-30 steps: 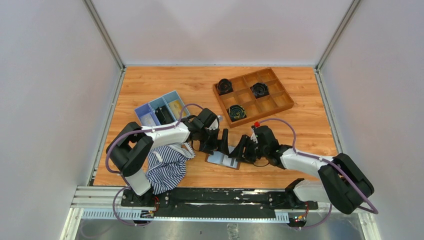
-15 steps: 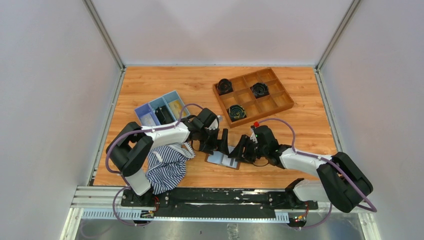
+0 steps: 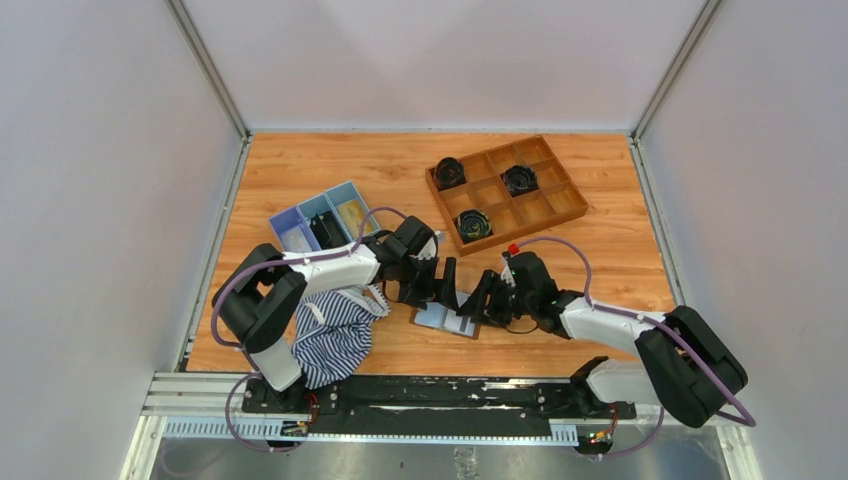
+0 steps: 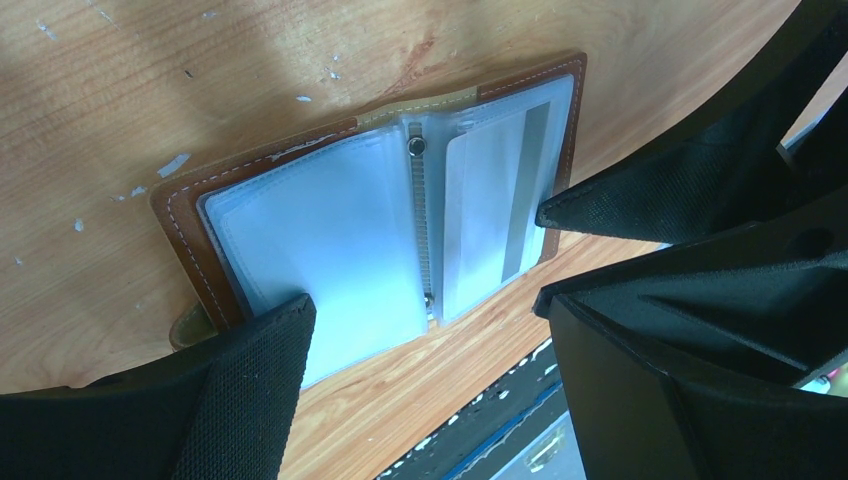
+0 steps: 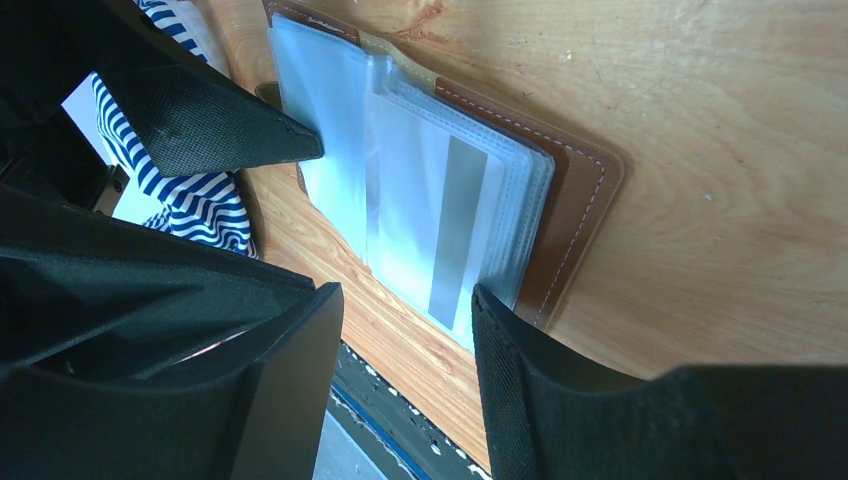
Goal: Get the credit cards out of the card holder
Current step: Remove the credit card from the card holder.
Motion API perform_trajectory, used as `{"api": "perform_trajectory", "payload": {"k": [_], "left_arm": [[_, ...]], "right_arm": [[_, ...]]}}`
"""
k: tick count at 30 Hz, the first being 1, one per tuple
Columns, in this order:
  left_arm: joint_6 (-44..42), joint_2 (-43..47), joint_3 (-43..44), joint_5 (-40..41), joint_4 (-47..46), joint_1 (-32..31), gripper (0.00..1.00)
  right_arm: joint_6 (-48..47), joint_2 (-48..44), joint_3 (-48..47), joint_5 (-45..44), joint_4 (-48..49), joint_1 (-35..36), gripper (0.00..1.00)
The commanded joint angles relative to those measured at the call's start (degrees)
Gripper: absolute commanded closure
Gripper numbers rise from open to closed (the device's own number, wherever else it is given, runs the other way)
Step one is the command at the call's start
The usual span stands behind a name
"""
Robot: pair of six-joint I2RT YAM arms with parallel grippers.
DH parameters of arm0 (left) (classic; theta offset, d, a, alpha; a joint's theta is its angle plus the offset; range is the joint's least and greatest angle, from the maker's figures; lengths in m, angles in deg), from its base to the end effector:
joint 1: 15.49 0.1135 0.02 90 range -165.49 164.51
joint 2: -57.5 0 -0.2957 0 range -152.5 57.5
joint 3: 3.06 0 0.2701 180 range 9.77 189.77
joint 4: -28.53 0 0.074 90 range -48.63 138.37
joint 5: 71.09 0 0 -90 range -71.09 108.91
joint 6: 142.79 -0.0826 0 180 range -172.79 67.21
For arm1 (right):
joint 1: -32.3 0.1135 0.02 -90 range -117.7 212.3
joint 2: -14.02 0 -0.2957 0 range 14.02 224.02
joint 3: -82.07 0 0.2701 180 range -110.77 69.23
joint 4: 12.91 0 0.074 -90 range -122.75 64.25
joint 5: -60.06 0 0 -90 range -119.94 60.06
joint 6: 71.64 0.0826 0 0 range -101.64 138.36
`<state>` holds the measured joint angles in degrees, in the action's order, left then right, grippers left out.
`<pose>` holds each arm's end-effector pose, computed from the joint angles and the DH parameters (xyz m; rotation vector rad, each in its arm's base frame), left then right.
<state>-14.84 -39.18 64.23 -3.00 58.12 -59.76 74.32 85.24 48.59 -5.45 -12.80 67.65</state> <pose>0.2415 -0.2785 0.1455 0.3082 2.8212 -0.9304 0.1894 0.1764 0.1371 0.1846 2.5055 1.2575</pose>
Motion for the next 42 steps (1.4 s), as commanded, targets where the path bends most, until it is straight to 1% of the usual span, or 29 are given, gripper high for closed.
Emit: {"api": "perform_trajectory", "payload": {"k": [1,9,17,33,37,42], "left_arm": [[-0.9,-0.8,-1.1,1.1,-0.5,0.0,0.07],[-0.9,-0.8,-1.0,1.1,-0.4,0.0,0.07],[-1.0,-0.6,-1.0,1.3,-0.2,0.0,0.07],[-0.9,-0.8,-1.0,1.4,-0.4,0.0,0.07],[-0.9,-0.8,-0.9,1.3,-0.5,0.0,0.07],[-0.6,-0.9,-0.8,1.1,-0.6,0.0,0.07]], "right_arm": [[-0.6,0.5,1.8,-1.7,-1.7,1.2,0.45],[0.2,-0.1,3.3,-2.1,-1.0,1.2,0.45],[-0.2,-2.3,3.9,-4.4,-3.5,1.2,0.46],[-0.3,-1.9,4.0,-4.6,-3.5,1.2,0.46],[0.0,-0.3,3.9,-3.8,-1.7,1.2,0.46],[1.9,3.3,3.4,-0.9,4.8,1.3,0.46]]}}
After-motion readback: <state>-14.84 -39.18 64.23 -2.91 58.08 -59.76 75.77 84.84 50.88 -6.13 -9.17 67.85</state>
